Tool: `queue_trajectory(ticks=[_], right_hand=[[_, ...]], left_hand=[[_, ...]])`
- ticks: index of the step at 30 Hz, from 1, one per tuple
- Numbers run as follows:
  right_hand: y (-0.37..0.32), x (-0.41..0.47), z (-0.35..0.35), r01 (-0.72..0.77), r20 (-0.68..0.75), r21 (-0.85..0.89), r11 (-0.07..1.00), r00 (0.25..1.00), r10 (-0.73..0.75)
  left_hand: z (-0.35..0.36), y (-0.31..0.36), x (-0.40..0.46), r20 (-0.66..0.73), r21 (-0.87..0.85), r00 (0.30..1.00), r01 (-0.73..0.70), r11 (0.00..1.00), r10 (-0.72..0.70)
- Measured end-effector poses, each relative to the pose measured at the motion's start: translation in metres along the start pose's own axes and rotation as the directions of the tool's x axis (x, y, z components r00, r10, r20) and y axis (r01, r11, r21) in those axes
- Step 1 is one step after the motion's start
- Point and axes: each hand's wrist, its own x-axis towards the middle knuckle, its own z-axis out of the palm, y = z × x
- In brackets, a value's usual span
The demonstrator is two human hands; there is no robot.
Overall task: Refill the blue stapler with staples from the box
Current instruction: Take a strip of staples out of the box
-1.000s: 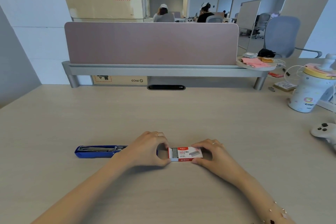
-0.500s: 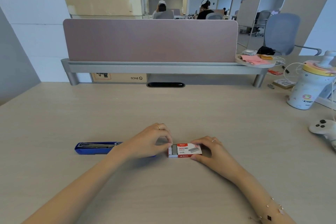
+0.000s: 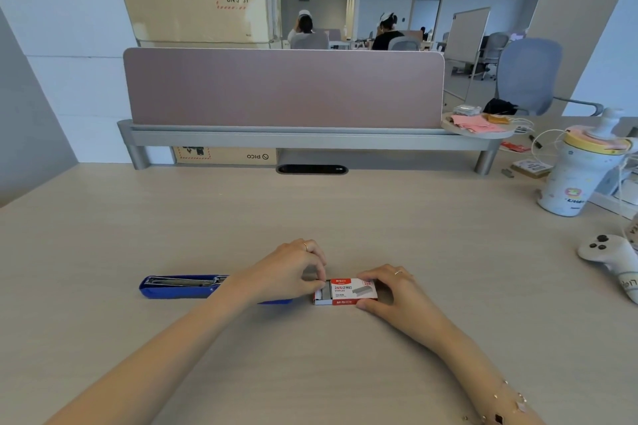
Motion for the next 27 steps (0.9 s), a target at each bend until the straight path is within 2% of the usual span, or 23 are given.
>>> queue_trajectory(ticks=[8,17,20,27], right_hand=[[-0.0016,0.0000,0.0003,0.000,-0.003,-0.008,1.000,1.000,0.000],[-0.0033,-0.0010,0.0011,-0.011,-0.015,-0.001,1.000,1.000,0.011],[-0.0037,-0.0016,0.0007,-0.019,-0.016,0.000,1.000,1.000,0.019],[-0.0067,-0.0029,0.0016,-0.014,-0.020,-0.042,0.999,1.000,0.013]], left_hand=[[-0.0015,0.0044,0.0045,-0.030,0.017,0.995,0.097,0.995,-0.096],[-0.0043,0.0071,0.0049,0.044,-0.156,0.986,0.164,0.974,-0.159],[-0.0061,0.0073,0.0056,0.099,-0.166,0.980,0.187,0.968,-0.172],[-0.0085,0.0075,0.0019,0.100,-0.196,0.977,0.207,0.959,-0.190]])
